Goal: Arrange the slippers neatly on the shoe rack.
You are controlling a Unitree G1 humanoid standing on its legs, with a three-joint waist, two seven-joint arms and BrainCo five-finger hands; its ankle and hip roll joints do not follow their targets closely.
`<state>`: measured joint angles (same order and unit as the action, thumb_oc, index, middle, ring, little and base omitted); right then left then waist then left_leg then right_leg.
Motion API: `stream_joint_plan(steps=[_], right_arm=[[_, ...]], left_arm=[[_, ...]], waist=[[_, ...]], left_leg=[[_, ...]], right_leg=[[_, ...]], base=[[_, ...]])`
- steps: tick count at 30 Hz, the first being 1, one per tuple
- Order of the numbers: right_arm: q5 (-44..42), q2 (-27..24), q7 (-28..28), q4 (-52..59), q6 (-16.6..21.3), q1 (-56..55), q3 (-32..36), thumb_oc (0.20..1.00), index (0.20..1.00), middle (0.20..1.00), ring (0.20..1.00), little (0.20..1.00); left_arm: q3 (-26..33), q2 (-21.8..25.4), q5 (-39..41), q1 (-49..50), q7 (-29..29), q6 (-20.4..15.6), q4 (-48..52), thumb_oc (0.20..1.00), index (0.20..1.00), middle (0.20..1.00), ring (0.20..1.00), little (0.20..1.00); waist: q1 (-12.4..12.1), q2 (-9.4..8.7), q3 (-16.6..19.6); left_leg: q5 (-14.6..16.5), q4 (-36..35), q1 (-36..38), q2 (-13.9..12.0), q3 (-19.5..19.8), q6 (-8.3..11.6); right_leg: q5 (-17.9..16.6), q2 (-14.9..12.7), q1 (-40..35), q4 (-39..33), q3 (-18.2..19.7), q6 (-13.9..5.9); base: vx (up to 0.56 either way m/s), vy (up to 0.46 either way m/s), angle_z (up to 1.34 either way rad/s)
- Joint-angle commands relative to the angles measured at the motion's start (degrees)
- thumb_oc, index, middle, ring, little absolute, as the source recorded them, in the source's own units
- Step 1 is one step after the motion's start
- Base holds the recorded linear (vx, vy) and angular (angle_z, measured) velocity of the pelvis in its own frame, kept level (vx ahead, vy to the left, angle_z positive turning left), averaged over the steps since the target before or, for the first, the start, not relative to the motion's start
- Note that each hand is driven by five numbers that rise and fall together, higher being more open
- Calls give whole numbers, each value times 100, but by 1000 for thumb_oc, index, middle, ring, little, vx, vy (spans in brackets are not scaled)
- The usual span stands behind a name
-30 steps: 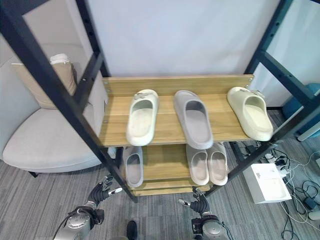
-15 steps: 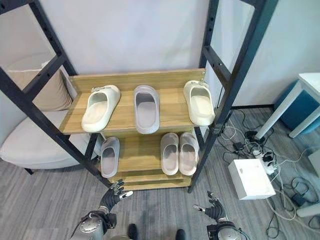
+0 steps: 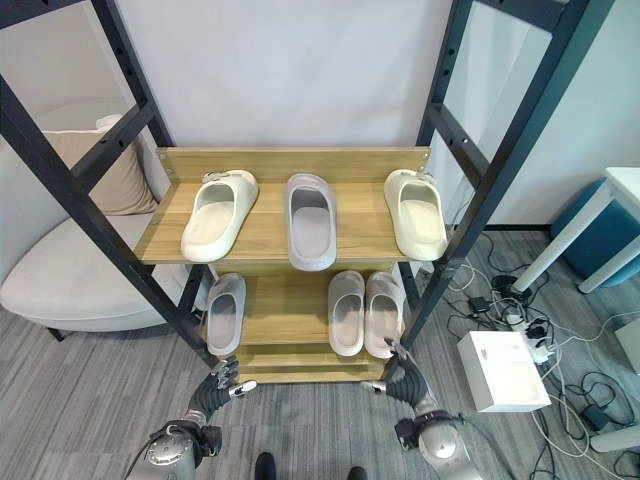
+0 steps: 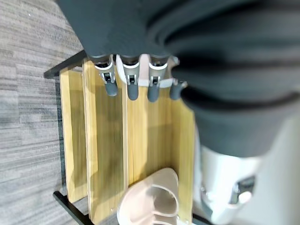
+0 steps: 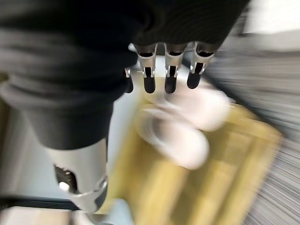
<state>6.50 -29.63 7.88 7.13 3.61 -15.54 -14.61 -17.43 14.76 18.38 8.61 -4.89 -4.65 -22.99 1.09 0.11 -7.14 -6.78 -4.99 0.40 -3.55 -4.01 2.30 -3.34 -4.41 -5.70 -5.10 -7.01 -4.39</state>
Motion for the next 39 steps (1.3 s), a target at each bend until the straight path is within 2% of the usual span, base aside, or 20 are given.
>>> stream_joint_plan(steps=[1,3,6,12,15,16,17,19,20,22,28,35,39], right_arm=[[612,-340,-190,1013,770,16,576,1000,1000,1000,1000,1000],[505,-604,-239,1835,960,-101,758,1000,1000,1000,1000,1000],[105,-707,-163,2186,1105,154,810,1000,1000,1000,1000,1000],[415,-720,353,1947,1004,1164,891,1000,1000,1000,1000,1000],[943,-588,900,1380,710,2073,866,1000,1000,1000,1000,1000],[1152,-493,1156,1008,510,2536,802,1000,1000,1000,1000,1000],[1159,-488,1176,970,518,2578,774,1000,1000,1000,1000,1000],[1358,-412,1380,556,292,3116,639,1000,1000,1000,1000,1000],[1599,-330,1569,80,63,3560,524,1000,1000,1000,1000,1000],[1782,-258,1724,-416,-114,3917,429,1000,1000,1000,1000,1000],[1717,-61,1845,-944,-298,4212,365,1000,1000,1000,1000,1000],[1787,-90,1965,-1419,-432,4361,335,1000,1000,1000,1000,1000],[1809,-120,2154,-2030,-556,4800,152,1000,1000,1000,1000,1000]], left_arm=[[50,158,-429,-331,-38,-360,-206,1000,1000,1000,1000,1000],[-18,158,-429,-319,-34,-423,-191,1000,1000,1000,1000,1000],[-110,196,-412,-316,-19,-451,-145,1000,1000,1000,1000,1000],[-190,170,-313,-338,-23,-464,-147,1000,1000,1000,1000,1000],[-249,144,-176,-319,-68,-456,-140,1000,1000,1000,1000,1000],[-269,140,-106,-275,-85,-435,-121,1000,1000,1000,1000,1000],[-253,143,-104,-280,-85,-432,-116,1000,1000,1000,1000,1000],[-252,155,-46,-219,-91,-399,-122,1000,1000,1000,1000,1000],[-225,163,11,-155,-85,-371,-183,1000,1000,1000,1000,1000],[-174,196,40,-73,-48,-365,-183,1000,1000,1000,1000,1000],[-105,275,41,52,1,-338,-109,1000,1000,1000,1000,1000],[-23,350,17,179,-9,-333,78,1000,1000,1000,1000,1000],[-56,427,80,218,-40,-378,213,1000,1000,1000,1000,1000]], waist=[[87,-85,4],[164,-84,69],[179,-89,127],[99,-103,203],[-38,-120,226],[-142,-130,239],[-129,-134,227],[-253,-161,223],[-404,-208,210],[-545,-251,183],[-746,-304,94],[-876,-310,15],[-977,-288,-99]], left_leg=[[544,82,244,28,20,38],[609,61,311,11,-29,47],[612,50,326,-1,-53,49],[622,46,344,-3,-34,35],[654,48,355,20,20,7],[664,47,354,38,63,-7],[665,49,356,39,63,-8],[683,51,349,60,114,-27],[698,55,331,91,189,-44],[711,67,302,127,258,-63],[758,108,264,179,347,-85],[828,202,154,217,366,-107],[852,300,10,234,370,-109]], right_leg=[[771,4,-101,188,191,-175],[776,18,-110,144,245,-208],[756,34,-89,131,276,-213],[748,36,-108,124,252,-211],[744,18,-133,122,228,-209],[743,12,-147,122,203,-205],[744,11,-150,122,202,-206],[749,1,-162,125,168,-202],[756,-3,-180,122,128,-197],[762,-9,-192,114,81,-197],[780,-36,-209,100,14,-206],[780,-75,-163,81,-21,-224],[771,-112,-98,65,-29,-230]], base=[[28,23,-6],[6,34,-19],[-3,34,-10],[12,19,-7],[27,39,6],[25,36,6],[30,41,0],[34,32,15],[52,39,27],[57,41,22],[39,19,14],[23,13,2],[-11,3,0]])
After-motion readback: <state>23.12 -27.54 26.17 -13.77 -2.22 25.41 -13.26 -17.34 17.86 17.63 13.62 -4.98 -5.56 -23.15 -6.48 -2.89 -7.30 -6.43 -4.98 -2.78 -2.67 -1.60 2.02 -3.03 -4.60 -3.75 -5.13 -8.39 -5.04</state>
